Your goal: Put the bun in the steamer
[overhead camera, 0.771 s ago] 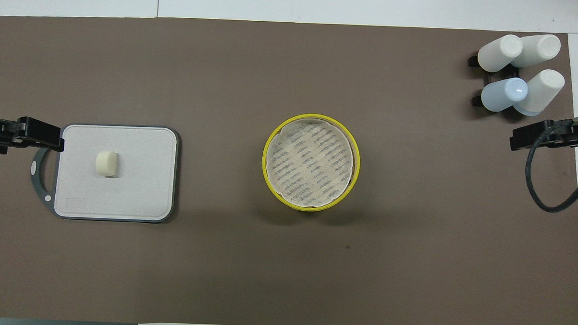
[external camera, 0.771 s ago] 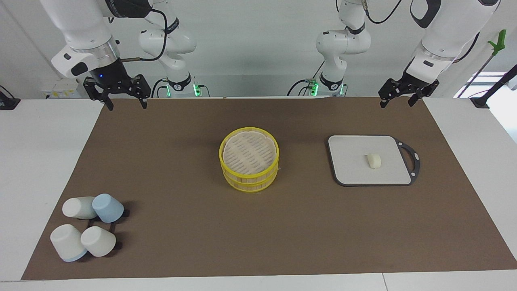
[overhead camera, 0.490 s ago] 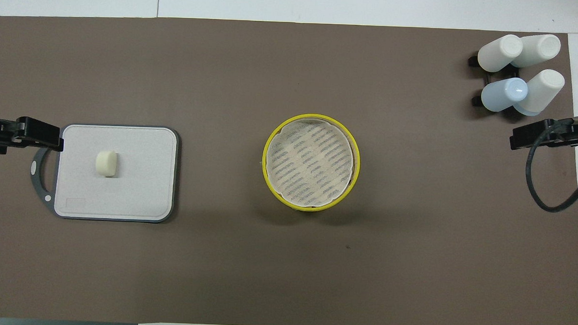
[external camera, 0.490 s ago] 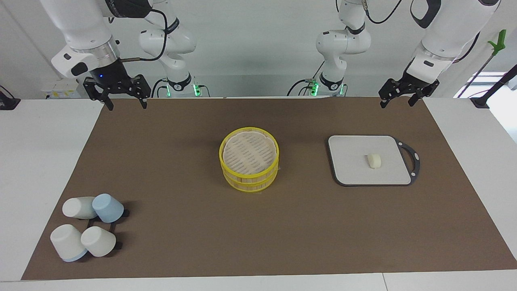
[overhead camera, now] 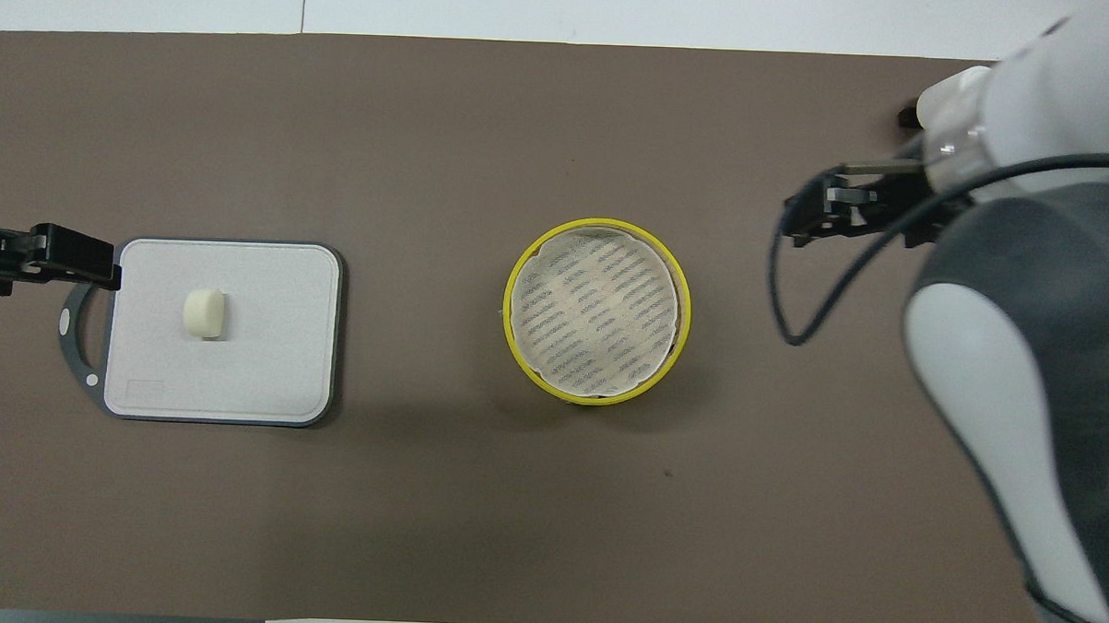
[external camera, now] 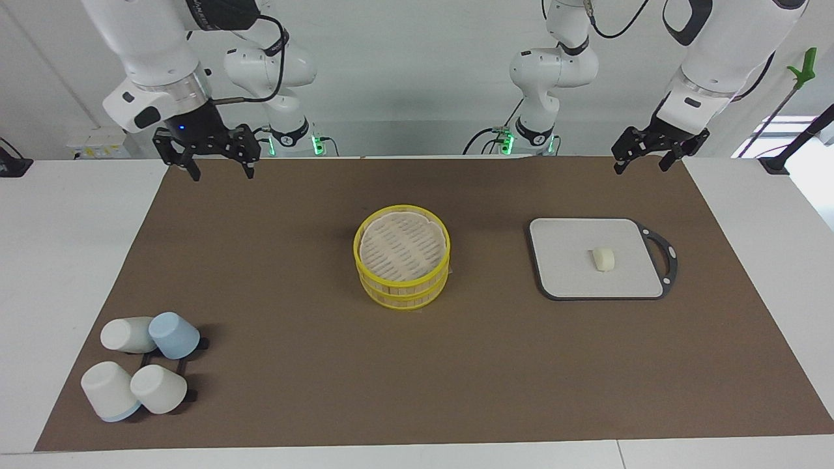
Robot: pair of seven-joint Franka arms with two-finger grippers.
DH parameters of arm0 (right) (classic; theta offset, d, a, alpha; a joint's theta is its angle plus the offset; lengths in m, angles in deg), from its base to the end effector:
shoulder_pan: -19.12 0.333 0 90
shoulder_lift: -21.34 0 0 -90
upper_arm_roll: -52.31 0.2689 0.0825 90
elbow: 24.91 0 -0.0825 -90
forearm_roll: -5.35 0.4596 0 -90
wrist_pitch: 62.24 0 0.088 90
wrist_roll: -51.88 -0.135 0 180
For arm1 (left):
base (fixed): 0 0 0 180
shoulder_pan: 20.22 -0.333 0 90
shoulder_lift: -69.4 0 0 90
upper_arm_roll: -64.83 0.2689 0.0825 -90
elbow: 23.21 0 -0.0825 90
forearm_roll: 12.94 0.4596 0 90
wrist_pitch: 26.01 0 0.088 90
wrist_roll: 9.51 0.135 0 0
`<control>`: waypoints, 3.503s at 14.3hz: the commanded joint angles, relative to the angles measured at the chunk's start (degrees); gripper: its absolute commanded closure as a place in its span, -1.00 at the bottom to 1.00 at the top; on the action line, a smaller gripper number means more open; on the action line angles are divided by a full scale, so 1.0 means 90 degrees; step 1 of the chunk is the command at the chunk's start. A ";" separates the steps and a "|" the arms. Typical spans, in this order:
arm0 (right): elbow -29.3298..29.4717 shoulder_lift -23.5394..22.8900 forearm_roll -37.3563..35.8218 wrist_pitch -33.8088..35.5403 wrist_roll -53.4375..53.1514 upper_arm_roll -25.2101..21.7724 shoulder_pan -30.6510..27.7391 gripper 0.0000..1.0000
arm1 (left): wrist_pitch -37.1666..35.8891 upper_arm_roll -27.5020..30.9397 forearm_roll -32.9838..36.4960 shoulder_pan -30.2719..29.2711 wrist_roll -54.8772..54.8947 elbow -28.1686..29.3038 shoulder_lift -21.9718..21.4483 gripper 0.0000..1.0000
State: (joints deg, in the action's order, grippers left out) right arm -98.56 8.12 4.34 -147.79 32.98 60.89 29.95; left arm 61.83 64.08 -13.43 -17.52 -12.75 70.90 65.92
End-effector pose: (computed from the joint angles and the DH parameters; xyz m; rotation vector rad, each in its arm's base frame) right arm 0.6460 0.2144 0.5479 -3.1324 -0.0065 0.0389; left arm 0.6066 -0.0379 0.5447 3.1357 -0.0059 -0.0769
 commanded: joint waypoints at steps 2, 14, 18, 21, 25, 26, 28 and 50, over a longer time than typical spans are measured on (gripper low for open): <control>0.1630 -0.1732 -0.0463 -0.0033 -0.1908 -0.0289 0.1869 -1.00 | 0.0531 0.0073 0.0064 -0.0056 0.0282 0.0742 -0.0325 -1.00; -0.1522 -0.1432 -0.0600 -0.3501 -0.2880 -0.0289 0.2732 -1.00 | 0.5364 0.0073 0.0064 -0.0583 0.1103 0.4004 0.0768 -1.00; -0.1767 -0.1325 -0.0581 -0.3551 -0.2890 -0.0241 0.2762 -0.35 | 0.5660 0.0073 0.0064 -0.0544 0.1083 0.4152 0.0905 -1.00; -0.2099 -0.1207 -0.0581 -0.3805 -0.2890 -0.0241 0.2869 -0.14 | 0.5874 0.0073 0.0064 -0.0505 0.1064 0.4153 0.1079 -0.50; -0.2266 -0.1148 -0.0581 -0.3893 -0.2880 -0.0241 0.2850 0.63 | 0.5944 0.0073 0.0064 -0.0515 0.1064 0.4124 0.1159 0.36; -0.2257 -0.1148 -0.0581 -0.3854 -0.2870 -0.0241 0.2850 1.00 | 0.5905 0.0073 0.0064 -0.0515 0.1054 0.4085 0.1159 0.36; -0.2237 -0.1148 -0.0581 -0.3815 -0.2802 -0.0241 0.2840 1.00 | 0.5516 0.0073 0.0064 -0.0515 0.1054 0.3851 0.1159 0.36; -0.2372 0.0540 -0.0239 -0.0766 0.4259 -0.0280 -0.1447 1.00 | 0.3607 0.0005 -0.0161 0.4133 -0.6308 0.0177 0.2388 0.36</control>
State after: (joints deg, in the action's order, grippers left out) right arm -113.10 8.65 1.70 -150.89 70.73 57.58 16.77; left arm 89.44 62.89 -15.05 17.55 -67.64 70.12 85.99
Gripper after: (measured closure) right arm 0.907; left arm 0.678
